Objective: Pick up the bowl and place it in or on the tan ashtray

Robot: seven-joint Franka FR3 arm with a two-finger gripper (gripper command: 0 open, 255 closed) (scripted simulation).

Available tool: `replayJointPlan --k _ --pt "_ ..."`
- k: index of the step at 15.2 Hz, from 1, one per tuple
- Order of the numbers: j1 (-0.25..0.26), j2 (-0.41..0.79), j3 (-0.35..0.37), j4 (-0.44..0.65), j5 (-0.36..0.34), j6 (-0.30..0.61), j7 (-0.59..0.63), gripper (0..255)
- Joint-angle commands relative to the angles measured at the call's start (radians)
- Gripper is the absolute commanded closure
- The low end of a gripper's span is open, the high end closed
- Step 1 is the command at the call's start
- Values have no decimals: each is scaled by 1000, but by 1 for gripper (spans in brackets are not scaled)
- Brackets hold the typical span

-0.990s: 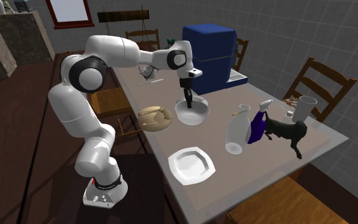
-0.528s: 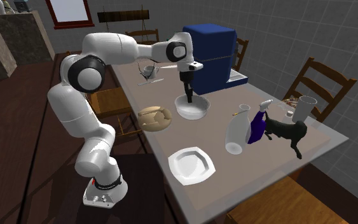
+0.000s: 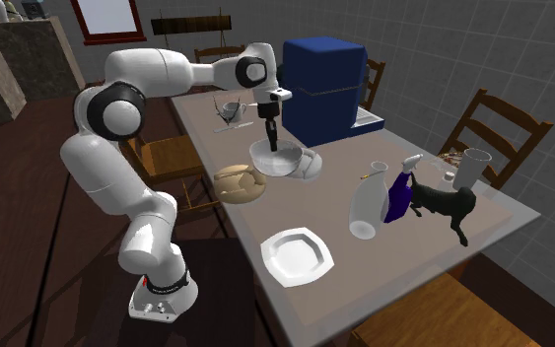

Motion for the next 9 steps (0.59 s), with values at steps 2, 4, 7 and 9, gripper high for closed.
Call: replayJointPlan --k 2,4,7,9 --pt "33 -52 21 -16 43 -30 38 255" --pt "54 -77 41 -21 67 -49 70 255" --pt "84 -106 74 -18 100 -78 121 255" --pt "102 -120 100 -11 121 -98 159 255"
